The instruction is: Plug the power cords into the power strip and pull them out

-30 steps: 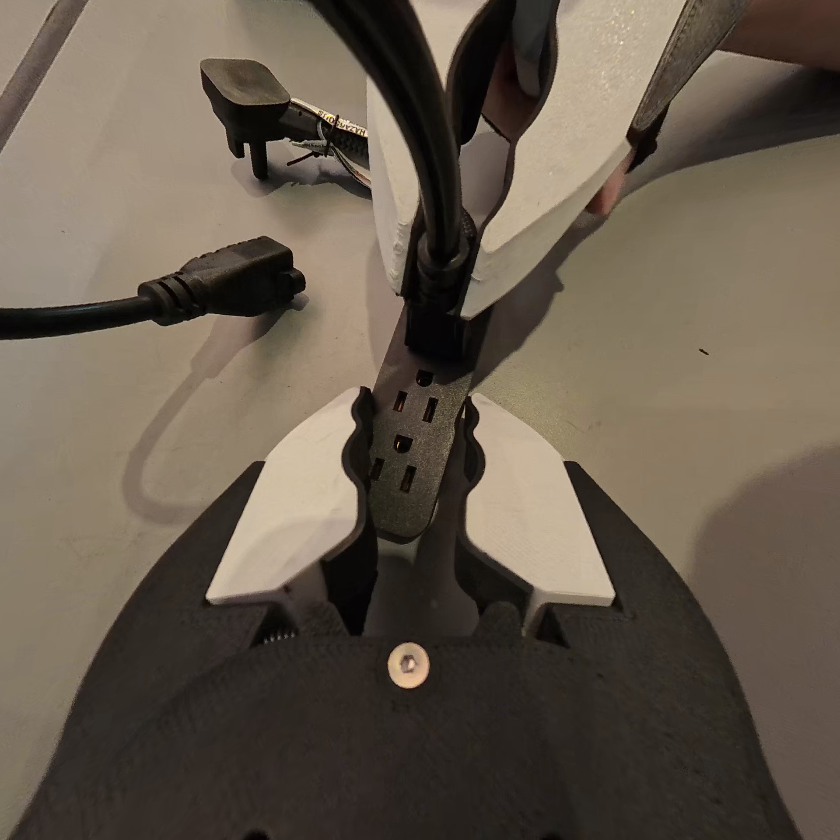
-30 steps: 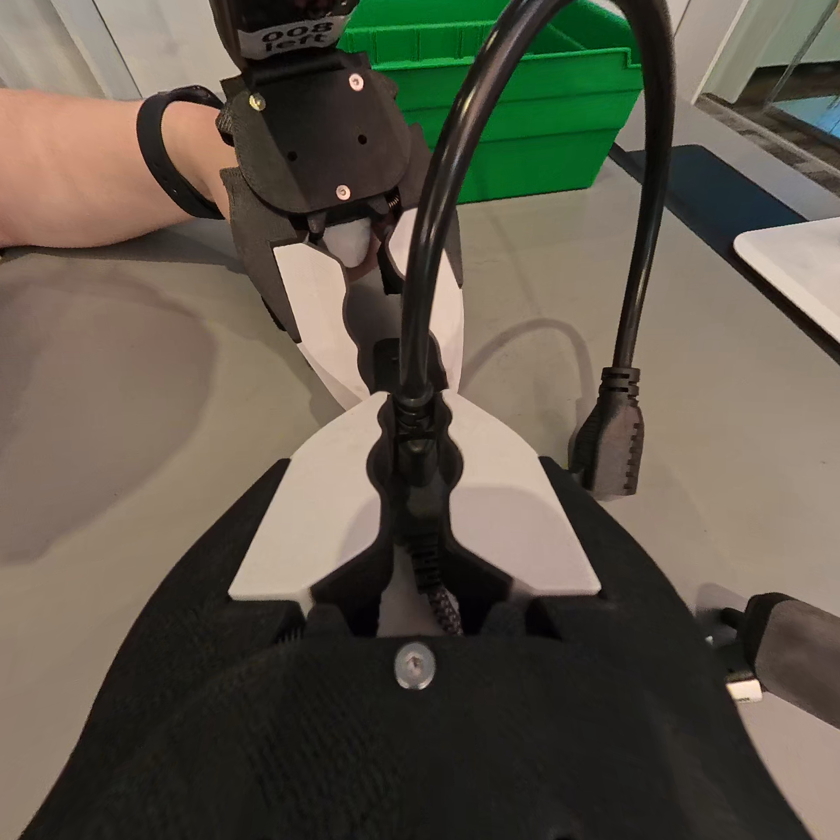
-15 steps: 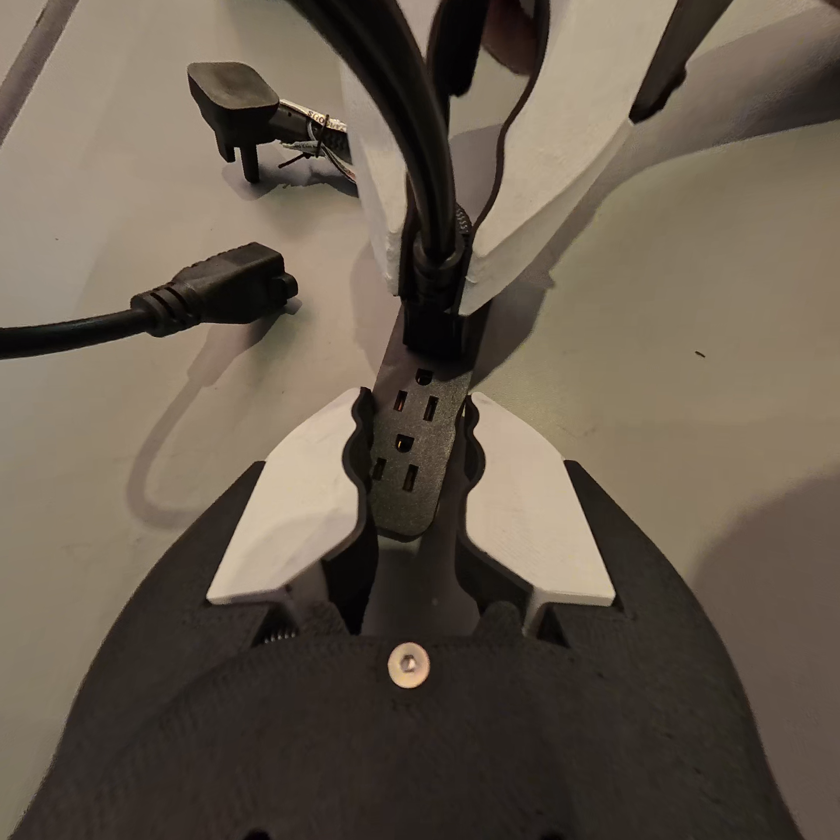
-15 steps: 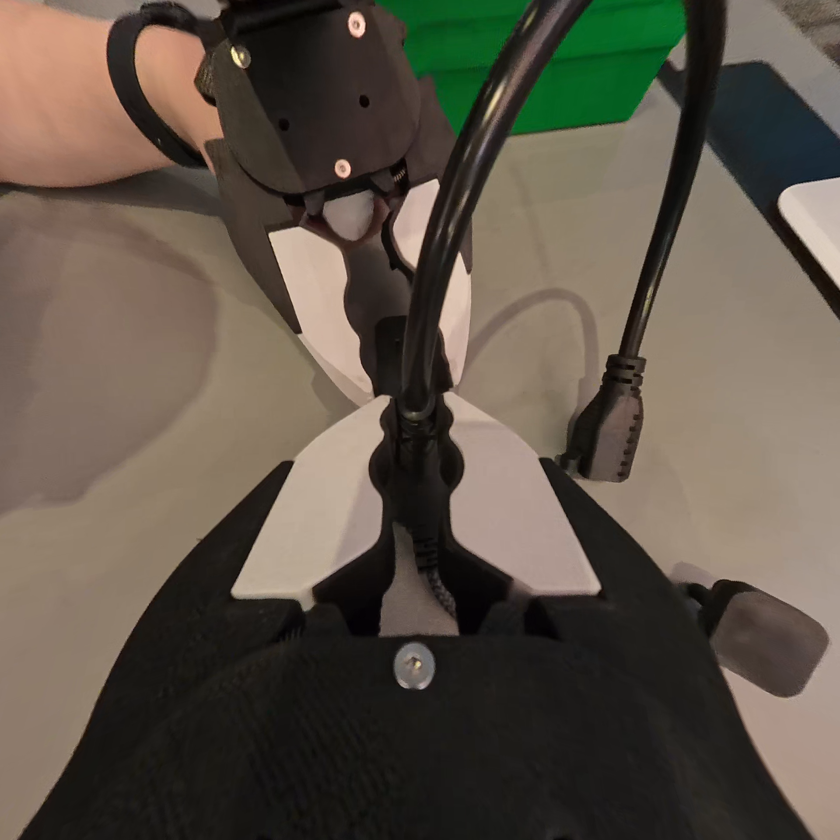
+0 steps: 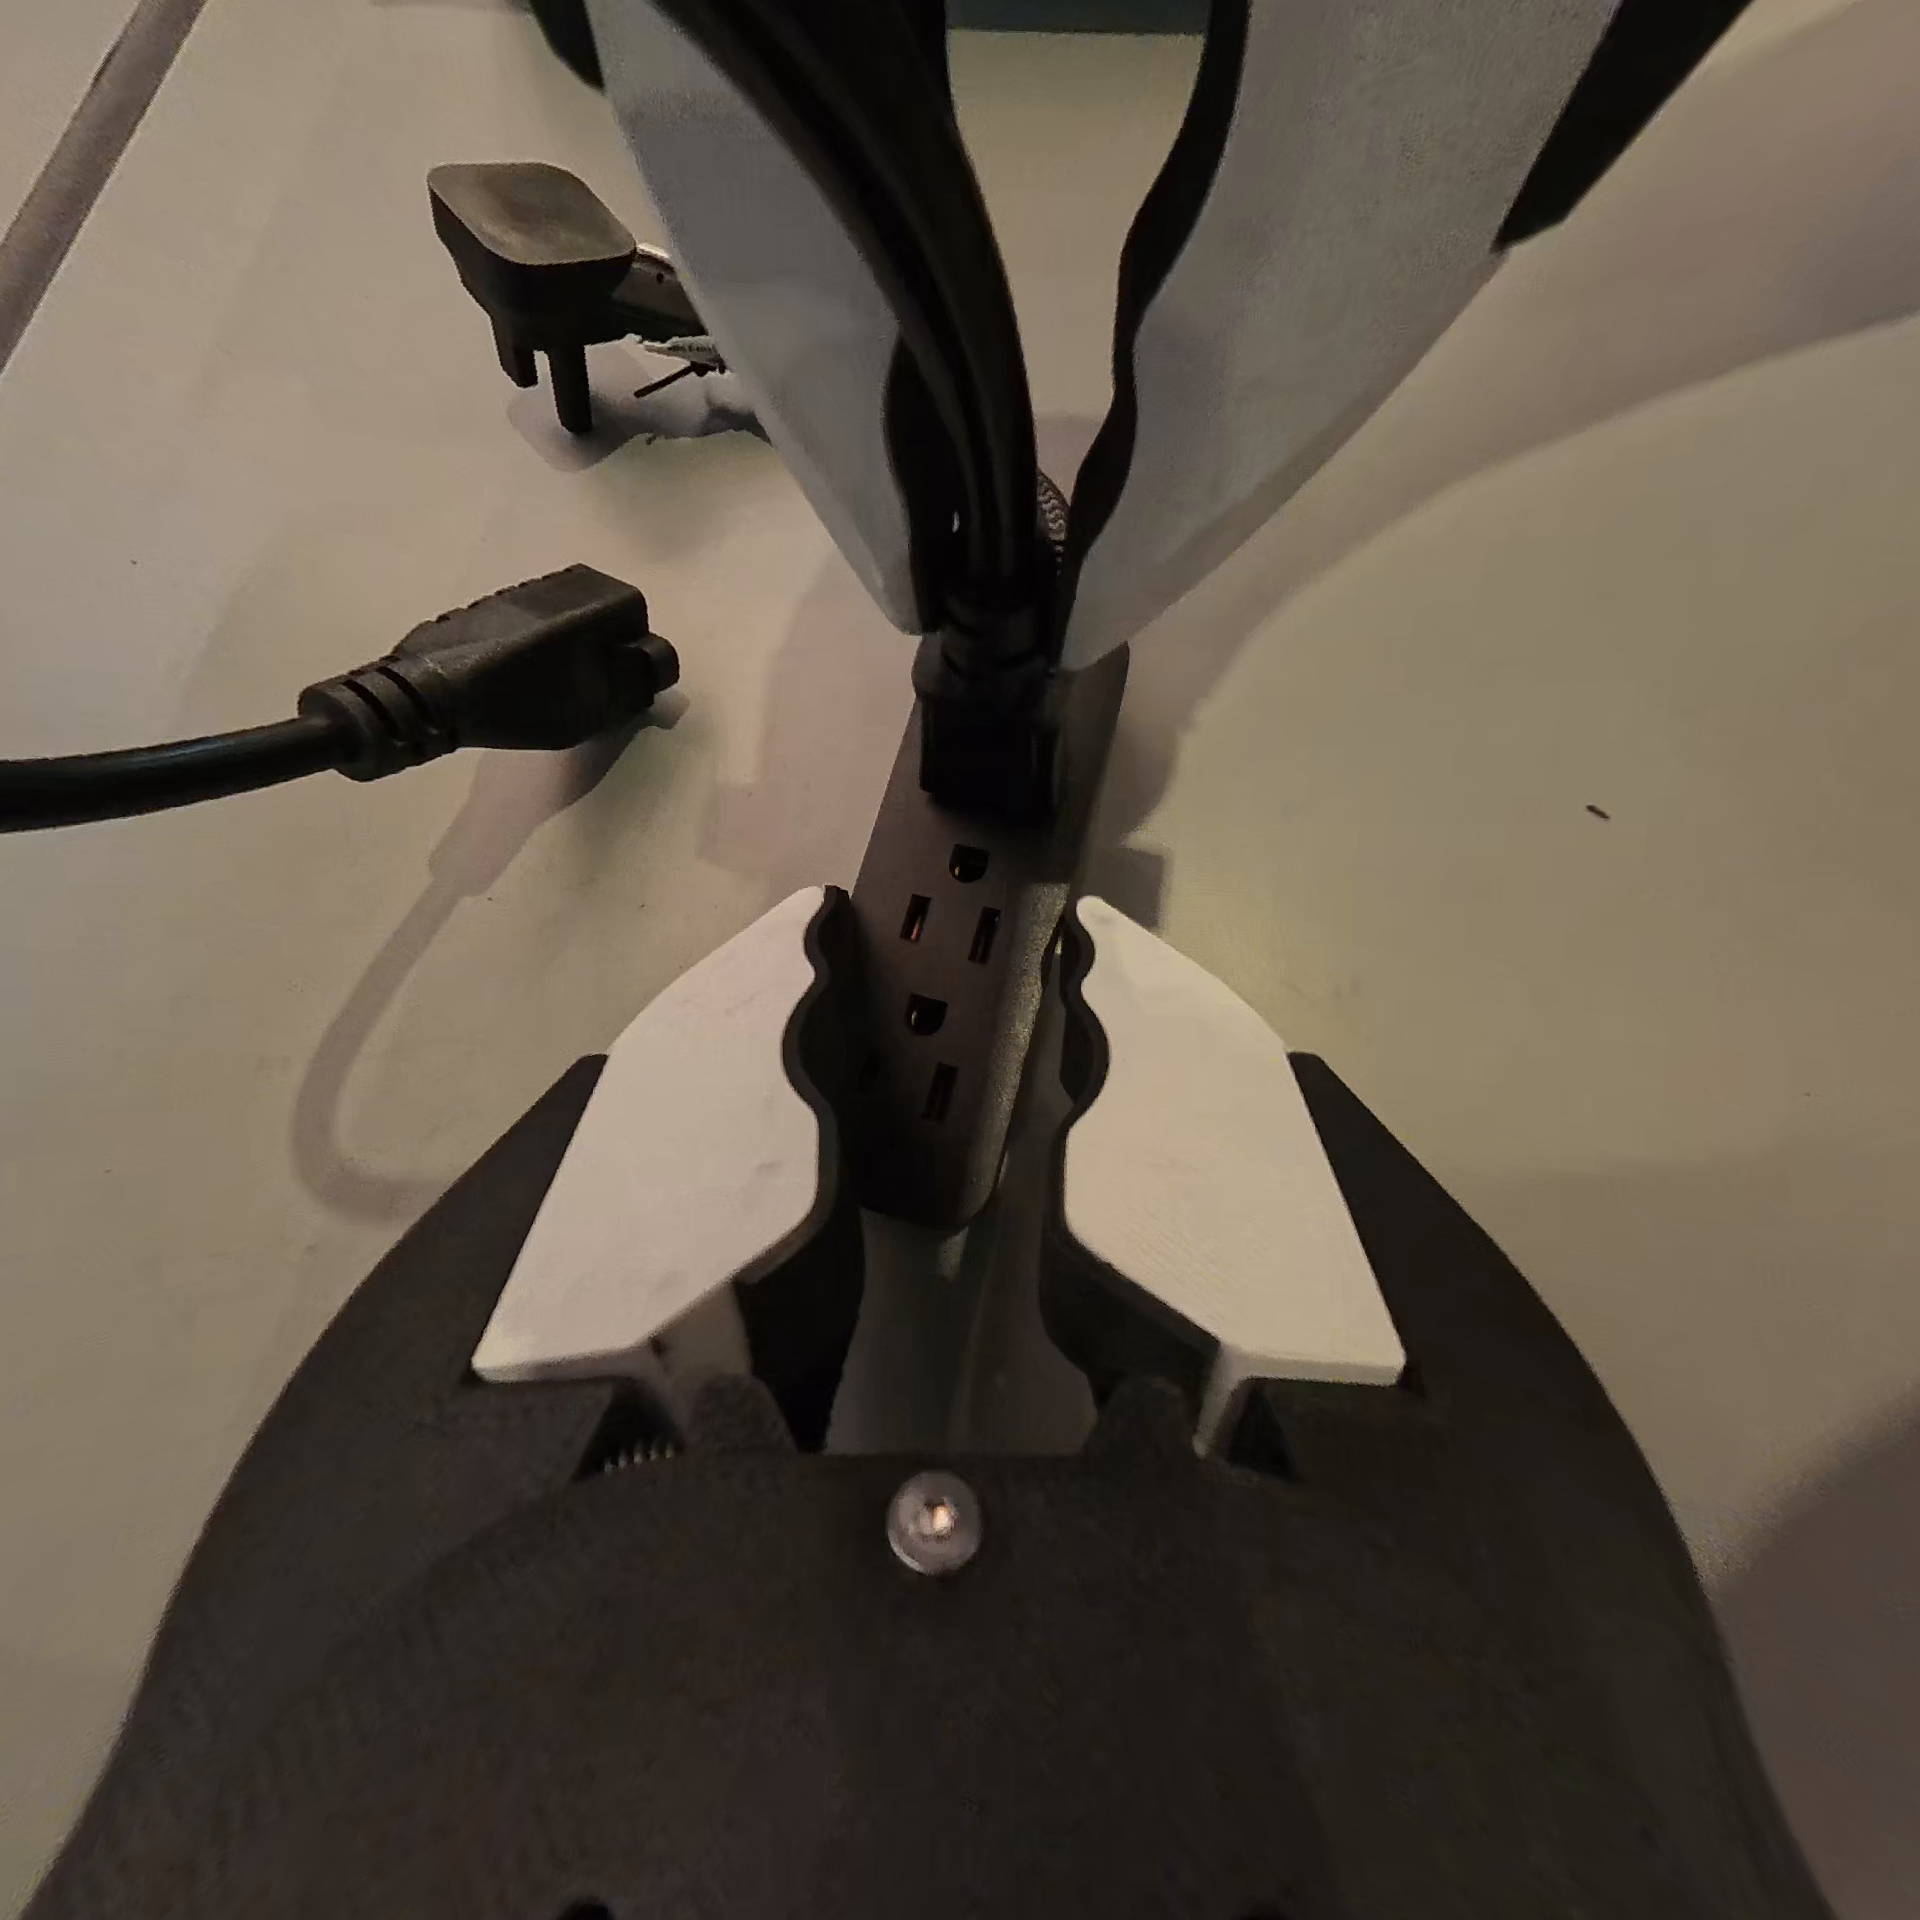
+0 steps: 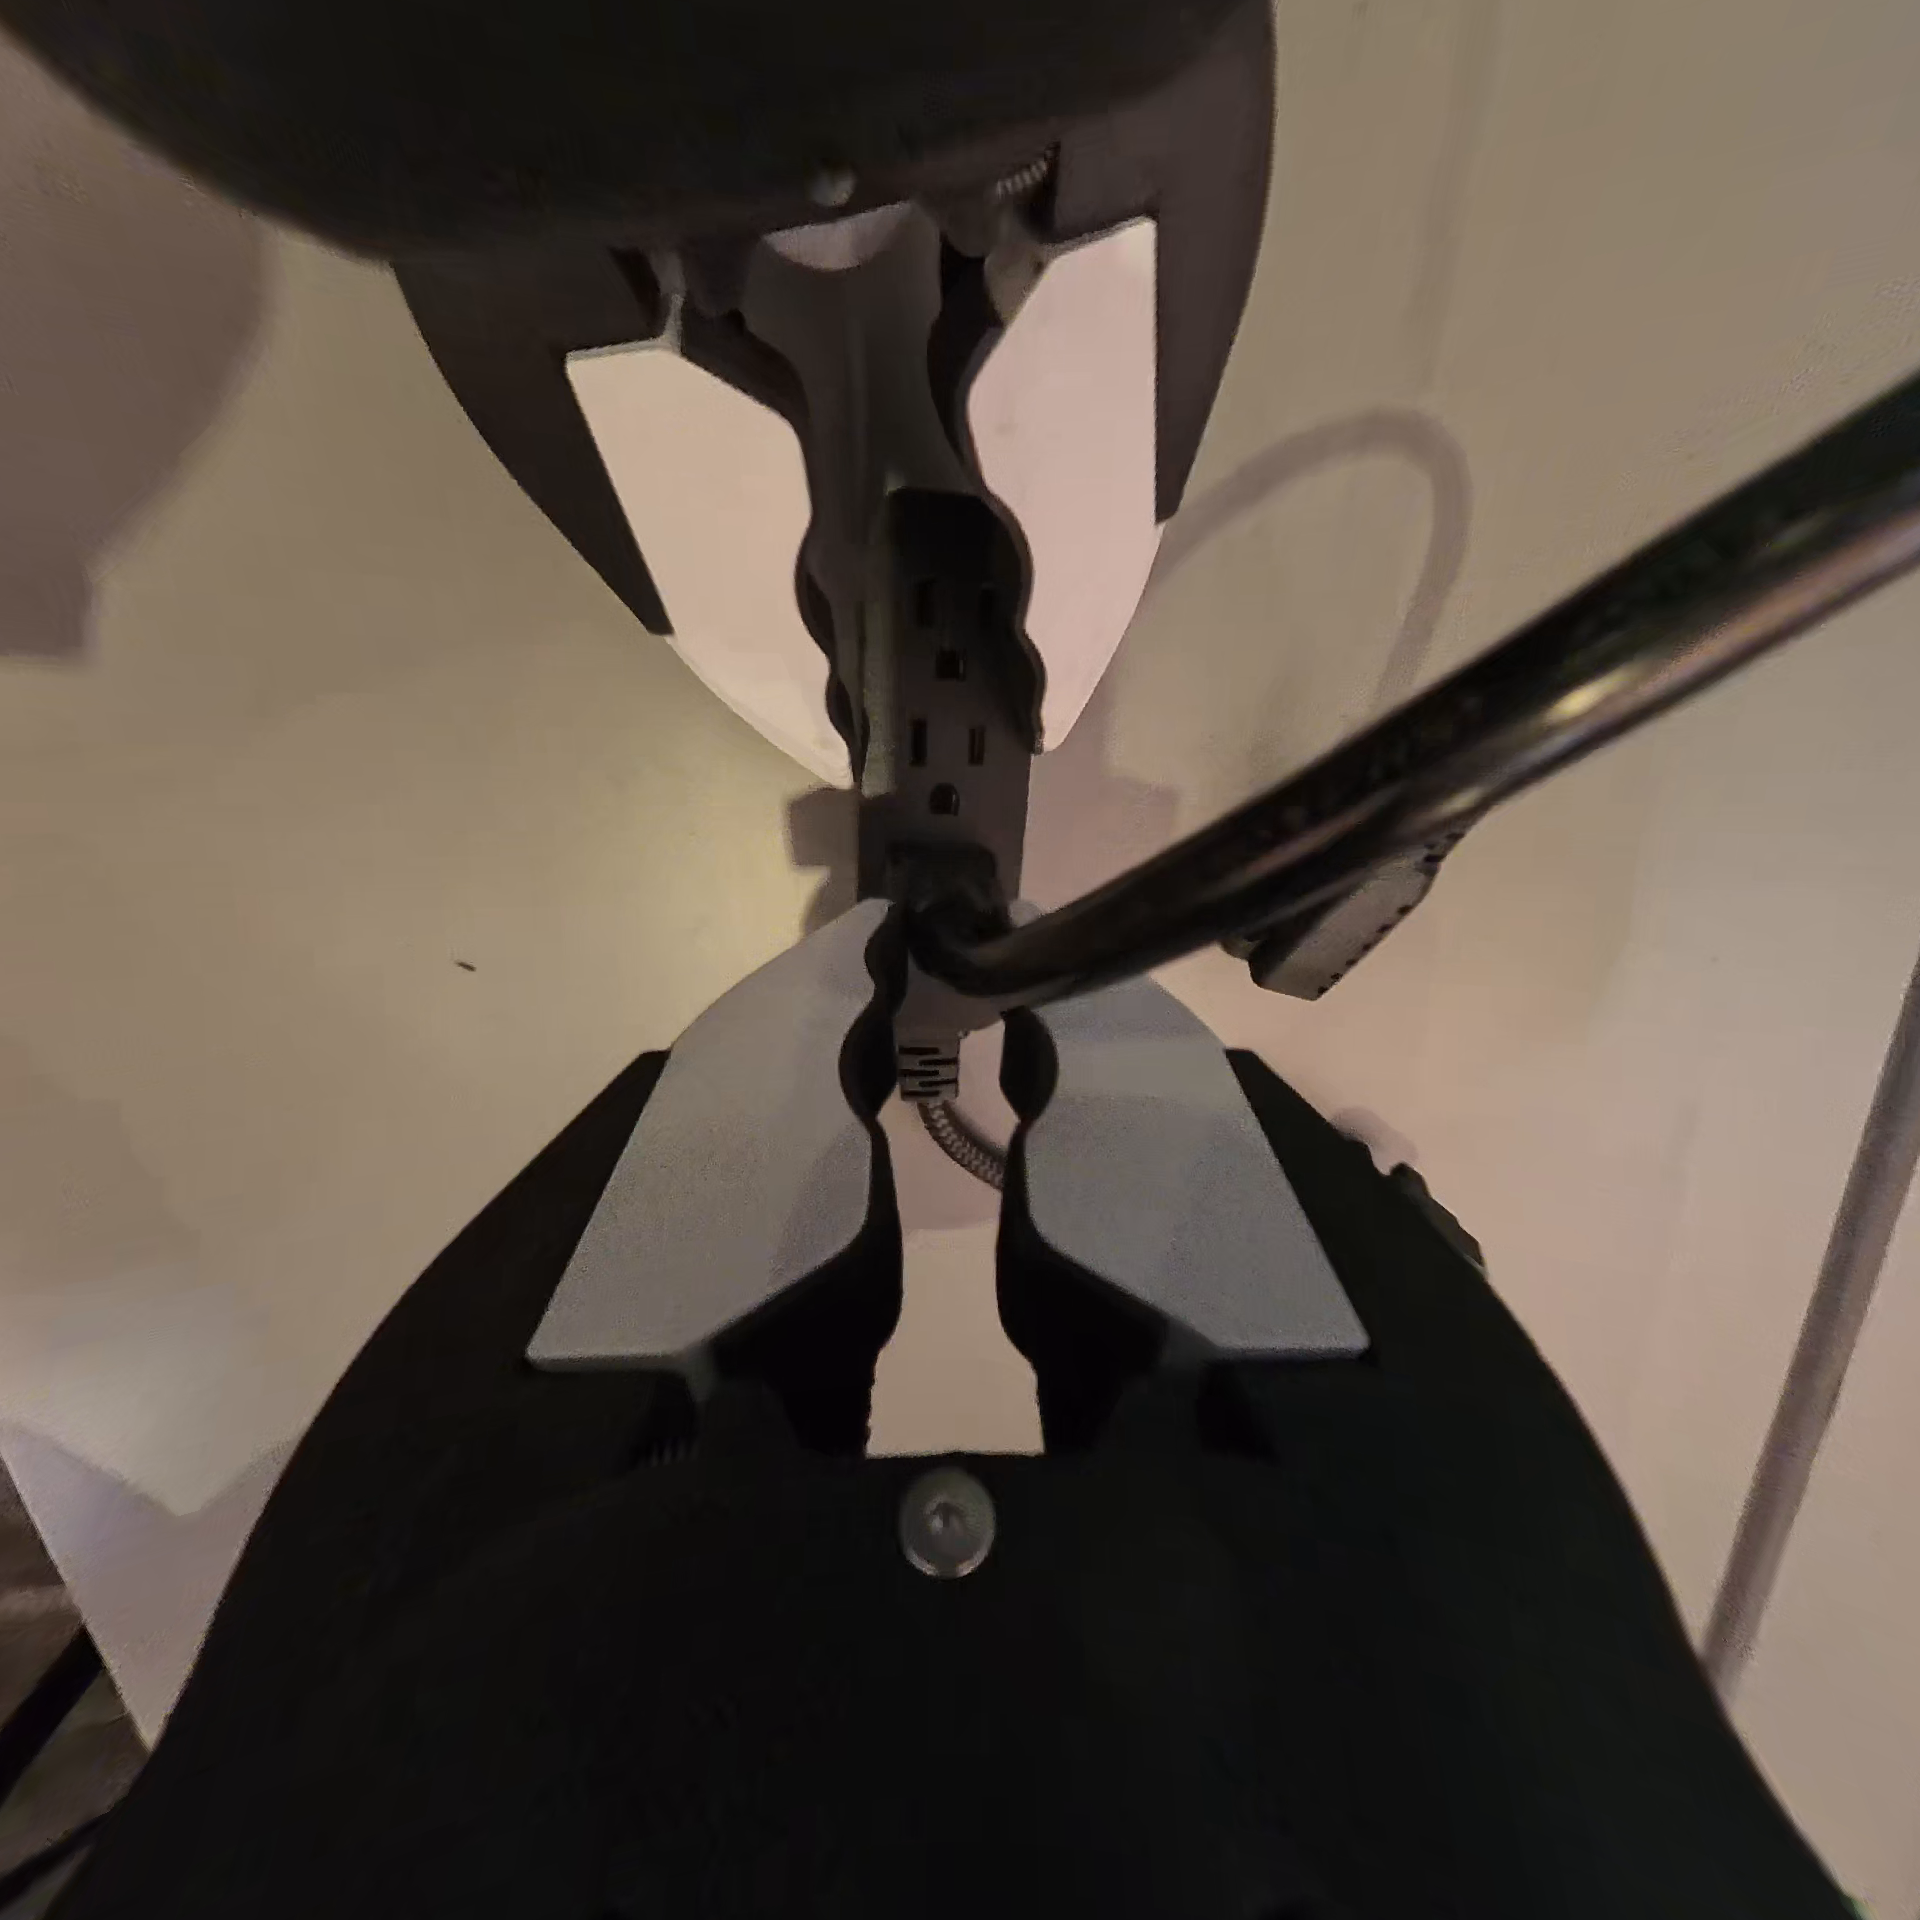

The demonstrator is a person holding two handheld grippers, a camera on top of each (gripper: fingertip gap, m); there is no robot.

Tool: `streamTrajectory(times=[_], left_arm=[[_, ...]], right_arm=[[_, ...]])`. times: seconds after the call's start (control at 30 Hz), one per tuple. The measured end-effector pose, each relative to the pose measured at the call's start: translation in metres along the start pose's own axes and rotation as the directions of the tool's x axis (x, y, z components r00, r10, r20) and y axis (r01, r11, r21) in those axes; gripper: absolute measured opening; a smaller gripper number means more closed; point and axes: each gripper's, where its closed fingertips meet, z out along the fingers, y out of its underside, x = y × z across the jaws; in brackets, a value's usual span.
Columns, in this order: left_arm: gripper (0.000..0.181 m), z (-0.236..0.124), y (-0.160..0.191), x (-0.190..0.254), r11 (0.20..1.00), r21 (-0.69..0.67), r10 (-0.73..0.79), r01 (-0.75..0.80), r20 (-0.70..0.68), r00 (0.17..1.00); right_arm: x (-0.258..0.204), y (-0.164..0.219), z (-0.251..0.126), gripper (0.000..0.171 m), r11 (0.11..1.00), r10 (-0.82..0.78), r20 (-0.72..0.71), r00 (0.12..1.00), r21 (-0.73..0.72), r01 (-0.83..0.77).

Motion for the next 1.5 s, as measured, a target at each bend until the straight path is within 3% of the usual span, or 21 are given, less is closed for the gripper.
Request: streamTrajectory(times=[0.5,0.93,1.1,1.3,1.43,1.5], left_arm=[[0.036,-0.0003,-0.0003,0.0,0.998,0.056,0.032,-0.032,-0.001,0.999],[0.036,-0.0001,-0.0002,0.0002,0.996,0.07,0.052,-0.052,0.007,0.999],[0.036,-0.0002,-0.0002,0.0002,0.996,0.072,0.051,-0.052,0.014,0.999],[0.036,-0.0006,-0.0003,0.0003,0.996,0.075,0.047,-0.049,0.017,0.999],[0.036,-0.0025,-0.0007,-0.0002,0.995,0.102,0.001,-0.001,-0.002,1.0],[0.032,-0.0072,-0.0026,-0.0019,0.989,0.136,-0.045,0.05,-0.035,0.998]], right_arm=[[-0.0017,0.004,0.006,0.017,0.98,0.077,0.023,0.997,-0.185,-0.071],[-0.0023,0.001,0.0079,0.017,0.983,0.141,-0.001,0.99,-0.121,-0.14],[-0.0028,0.0005,0.0084,0.017,0.977,0.134,-0.028,0.991,-0.164,-0.136],[-0.0025,0.0001,0.0077,0.017,0.988,0.149,-0.007,0.989,-0.035,-0.149],[-0.0015,-0.0023,0.0068,0.017,0.965,0.207,0.005,0.978,0.165,-0.205],[-0.0005,-0.0053,0.0064,0.017,0.936,0.17,-0.022,0.985,0.318,-0.154]])
